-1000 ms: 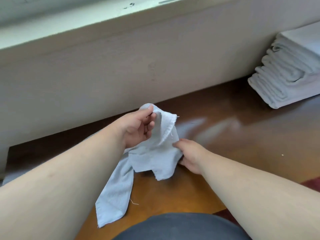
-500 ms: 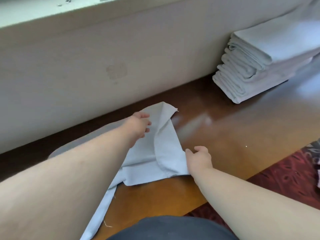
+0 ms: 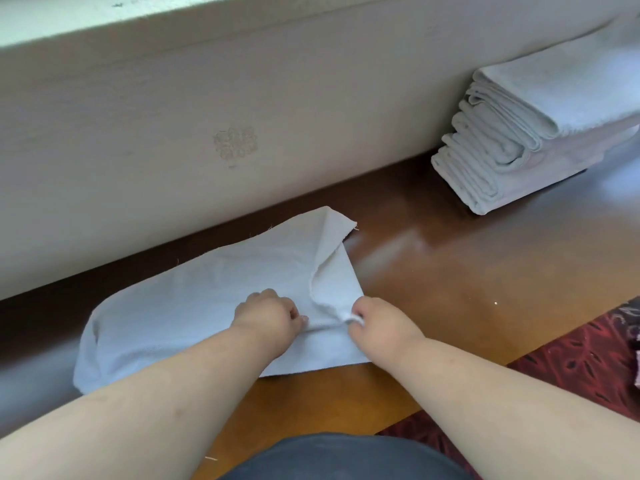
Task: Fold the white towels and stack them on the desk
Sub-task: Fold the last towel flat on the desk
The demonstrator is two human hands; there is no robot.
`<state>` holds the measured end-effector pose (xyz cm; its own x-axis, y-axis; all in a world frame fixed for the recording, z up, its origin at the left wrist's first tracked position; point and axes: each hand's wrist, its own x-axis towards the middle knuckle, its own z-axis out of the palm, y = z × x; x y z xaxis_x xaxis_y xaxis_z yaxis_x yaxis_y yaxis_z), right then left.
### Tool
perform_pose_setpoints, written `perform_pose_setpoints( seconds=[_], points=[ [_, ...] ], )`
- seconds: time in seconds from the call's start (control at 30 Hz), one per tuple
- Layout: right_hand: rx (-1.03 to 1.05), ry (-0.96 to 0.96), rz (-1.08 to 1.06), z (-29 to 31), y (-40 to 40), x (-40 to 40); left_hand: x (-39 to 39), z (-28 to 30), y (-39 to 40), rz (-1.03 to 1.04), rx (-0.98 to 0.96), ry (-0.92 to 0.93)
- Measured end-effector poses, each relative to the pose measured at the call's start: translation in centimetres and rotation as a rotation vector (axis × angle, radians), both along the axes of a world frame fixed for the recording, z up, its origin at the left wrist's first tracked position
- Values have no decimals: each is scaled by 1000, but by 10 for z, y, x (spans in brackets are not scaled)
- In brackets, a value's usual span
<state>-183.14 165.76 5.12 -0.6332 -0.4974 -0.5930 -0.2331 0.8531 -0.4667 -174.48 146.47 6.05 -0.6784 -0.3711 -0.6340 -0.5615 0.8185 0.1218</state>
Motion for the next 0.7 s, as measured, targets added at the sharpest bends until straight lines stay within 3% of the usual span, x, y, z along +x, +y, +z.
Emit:
perform_pose_setpoints(
  seconds=[0.07,0.17,0.27,0.33,0.4,0.5,0.57,0.63,0.7],
  points=[
    [-135,-31,-335,2,14,-14,-7,1,0,-144,-31,48],
    [-306,-214,-952,2,30,-33,-20,1,7,-174,180,60],
    [-388,-421,-1387,0,50,-48,-31,0,25,-236,328,-80],
    [-326,-466,-1439,-3,60,-47,-33,2,39,-217,450,-207],
    [-251,-376,-1347,-8,67,-40,-45,3,47,-136,543,-195],
    [-163,-156,-1146,-15,68,-16,-90,7,33,-62,322,141],
    [-114,-128,-1111,-20,68,-1,-130,8,14,-40,137,358],
    [-100,-137,-1142,-28,70,7,-170,3,-1,-22,44,430],
    [-99,-126,-1180,-35,75,9,-205,-5,-11,-61,-25,354]
  ],
)
